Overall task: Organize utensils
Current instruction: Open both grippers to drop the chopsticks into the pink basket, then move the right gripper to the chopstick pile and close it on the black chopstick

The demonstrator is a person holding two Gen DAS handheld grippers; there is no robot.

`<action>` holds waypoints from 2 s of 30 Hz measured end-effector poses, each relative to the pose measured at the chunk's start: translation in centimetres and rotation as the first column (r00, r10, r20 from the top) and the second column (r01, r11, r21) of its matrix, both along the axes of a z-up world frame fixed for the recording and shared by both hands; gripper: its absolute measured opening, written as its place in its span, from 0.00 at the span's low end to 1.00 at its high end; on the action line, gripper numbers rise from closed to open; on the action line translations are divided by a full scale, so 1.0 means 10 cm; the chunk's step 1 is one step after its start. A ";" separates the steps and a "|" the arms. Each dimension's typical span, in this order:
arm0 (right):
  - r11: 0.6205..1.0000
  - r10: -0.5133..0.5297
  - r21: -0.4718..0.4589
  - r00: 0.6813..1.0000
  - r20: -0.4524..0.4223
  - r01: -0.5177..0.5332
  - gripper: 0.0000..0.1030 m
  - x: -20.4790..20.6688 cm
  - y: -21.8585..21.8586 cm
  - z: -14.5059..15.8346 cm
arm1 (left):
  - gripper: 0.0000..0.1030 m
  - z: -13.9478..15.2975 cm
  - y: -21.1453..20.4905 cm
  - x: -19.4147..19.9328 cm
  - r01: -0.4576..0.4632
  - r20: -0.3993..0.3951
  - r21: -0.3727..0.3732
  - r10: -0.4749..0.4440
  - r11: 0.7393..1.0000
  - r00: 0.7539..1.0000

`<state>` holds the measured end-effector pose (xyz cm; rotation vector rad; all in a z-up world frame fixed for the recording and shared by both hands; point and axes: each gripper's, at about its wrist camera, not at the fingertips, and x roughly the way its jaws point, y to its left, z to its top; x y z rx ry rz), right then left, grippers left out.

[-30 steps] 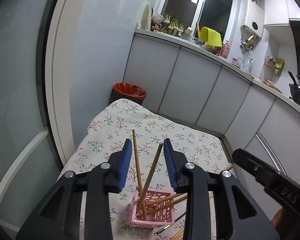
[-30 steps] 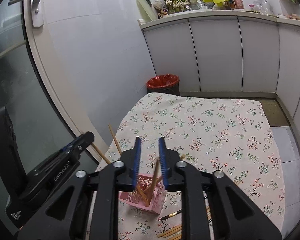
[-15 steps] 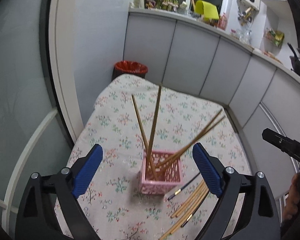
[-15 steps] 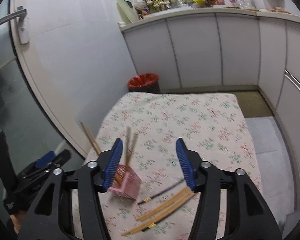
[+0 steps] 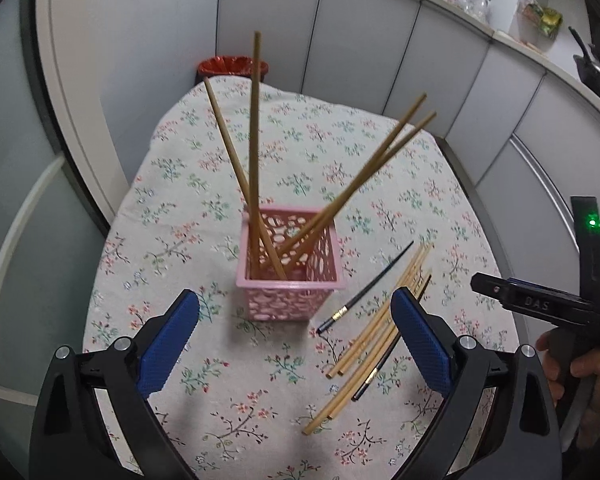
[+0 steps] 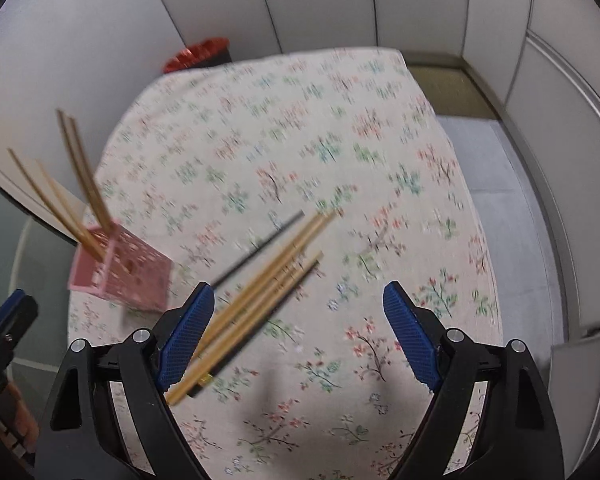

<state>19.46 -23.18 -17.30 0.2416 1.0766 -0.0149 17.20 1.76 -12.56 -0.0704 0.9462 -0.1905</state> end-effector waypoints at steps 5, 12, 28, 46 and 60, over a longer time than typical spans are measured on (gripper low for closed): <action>0.999 -0.012 0.029 0.996 -0.092 0.015 0.80 0.05 -0.08 -0.29 | 0.91 -0.12 -0.11 0.01 0.034 -0.033 0.034 -0.033 0.999 0.999; 0.996 -0.014 0.088 0.983 -0.183 0.030 0.75 0.13 -0.14 -0.58 | 0.91 -0.20 -0.21 -0.01 0.093 -0.069 0.037 -0.091 0.995 0.994; 0.978 -0.068 0.179 0.970 -0.234 0.112 0.27 0.55 -0.14 -0.88 | 0.91 -0.19 -0.24 -0.10 0.151 -0.065 0.050 -0.148 0.987 0.987; 0.997 -0.043 -0.067 0.962 -0.269 0.026 0.21 0.67 0.26 -0.87 | 0.91 -0.18 -0.27 -0.13 0.172 -0.057 0.077 -0.168 0.982 0.984; 1.000 0.013 0.021 0.966 -0.257 -0.008 0.03 0.34 -0.18 -0.85 | 0.54 -0.16 -0.66 -0.32 0.350 -0.077 0.101 -0.344 0.931 0.936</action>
